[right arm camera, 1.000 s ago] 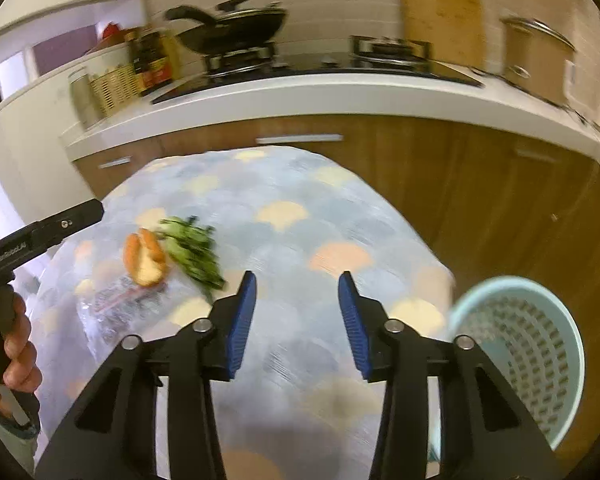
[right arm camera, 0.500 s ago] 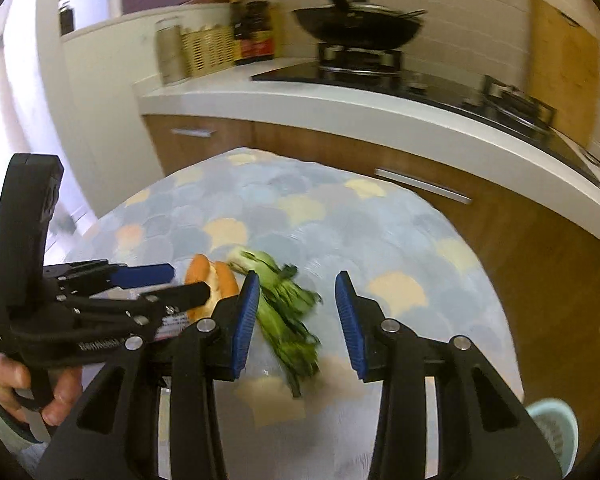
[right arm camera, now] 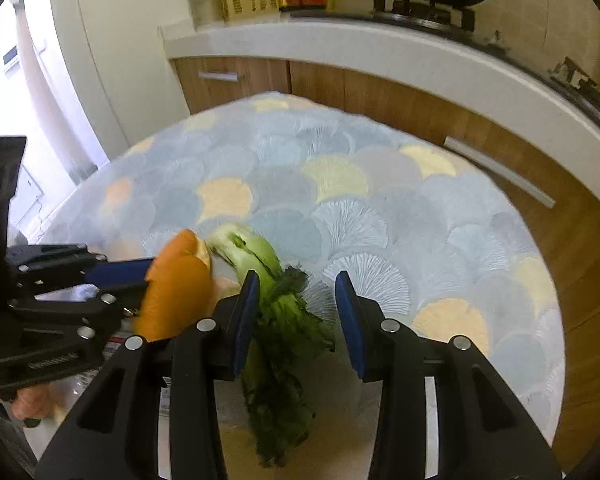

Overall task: Collect trash
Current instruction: 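Grasp the orange peel with the left tool while the right tool grasps the bok choy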

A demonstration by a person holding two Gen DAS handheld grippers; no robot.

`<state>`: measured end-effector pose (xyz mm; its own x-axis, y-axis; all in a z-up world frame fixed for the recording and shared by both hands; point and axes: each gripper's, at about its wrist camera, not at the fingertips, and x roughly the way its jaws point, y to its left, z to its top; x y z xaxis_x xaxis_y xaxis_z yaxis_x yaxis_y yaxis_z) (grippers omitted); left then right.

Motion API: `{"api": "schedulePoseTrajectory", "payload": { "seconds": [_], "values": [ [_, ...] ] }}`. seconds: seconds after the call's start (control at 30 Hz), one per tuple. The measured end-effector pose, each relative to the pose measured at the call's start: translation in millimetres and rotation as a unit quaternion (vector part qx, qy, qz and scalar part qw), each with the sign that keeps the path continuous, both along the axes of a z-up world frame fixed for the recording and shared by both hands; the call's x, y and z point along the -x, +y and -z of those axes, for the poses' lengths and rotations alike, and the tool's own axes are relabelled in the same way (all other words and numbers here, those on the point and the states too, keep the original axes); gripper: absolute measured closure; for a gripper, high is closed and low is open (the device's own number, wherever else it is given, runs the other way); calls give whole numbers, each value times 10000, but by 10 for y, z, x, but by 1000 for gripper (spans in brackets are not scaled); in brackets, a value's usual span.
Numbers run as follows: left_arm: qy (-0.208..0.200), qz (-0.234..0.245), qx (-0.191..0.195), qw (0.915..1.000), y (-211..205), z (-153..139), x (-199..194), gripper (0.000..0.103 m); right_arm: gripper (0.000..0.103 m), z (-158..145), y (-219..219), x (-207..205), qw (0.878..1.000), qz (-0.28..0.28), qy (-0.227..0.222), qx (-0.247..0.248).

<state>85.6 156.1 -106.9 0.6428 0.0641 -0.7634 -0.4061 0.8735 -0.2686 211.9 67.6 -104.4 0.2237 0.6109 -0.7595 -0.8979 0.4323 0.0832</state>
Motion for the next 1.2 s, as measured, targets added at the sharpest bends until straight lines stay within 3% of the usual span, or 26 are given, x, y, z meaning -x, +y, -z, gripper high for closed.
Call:
{"api": "schedulePoseTrajectory", "payload": {
  "seconds": [0.33,0.6,0.67,0.8,0.93,1.03,1.13,1.2],
  "values": [
    [-94,-32,118,9999,25,1,42,81,67,59,123,119,9992,-363,177,71],
    [-68,31,86,9999,19,5,36,82,73,122,57,-124,9941,-119,1059,-221],
    [-83,43,109,9999,26,4,38,82,78,108,50,-87,9948,-105,989,-221],
    [-161,28,200,9997,43,-2,57,82,82,26,4,101,9991,12,336,-252],
    [-308,37,235,9992,23,-56,83,82,83,-126,-206,87,9970,460,238,-573],
    [-429,100,214,9988,-21,-125,117,83,83,-258,-548,92,9908,1134,145,-728],
    [-544,166,206,9982,-88,-190,141,83,83,-275,-889,184,9791,1980,-42,-461],
    [-592,228,223,9977,-152,-218,146,83,83,-216,-1081,227,9693,2432,65,-366]
  ]
}}
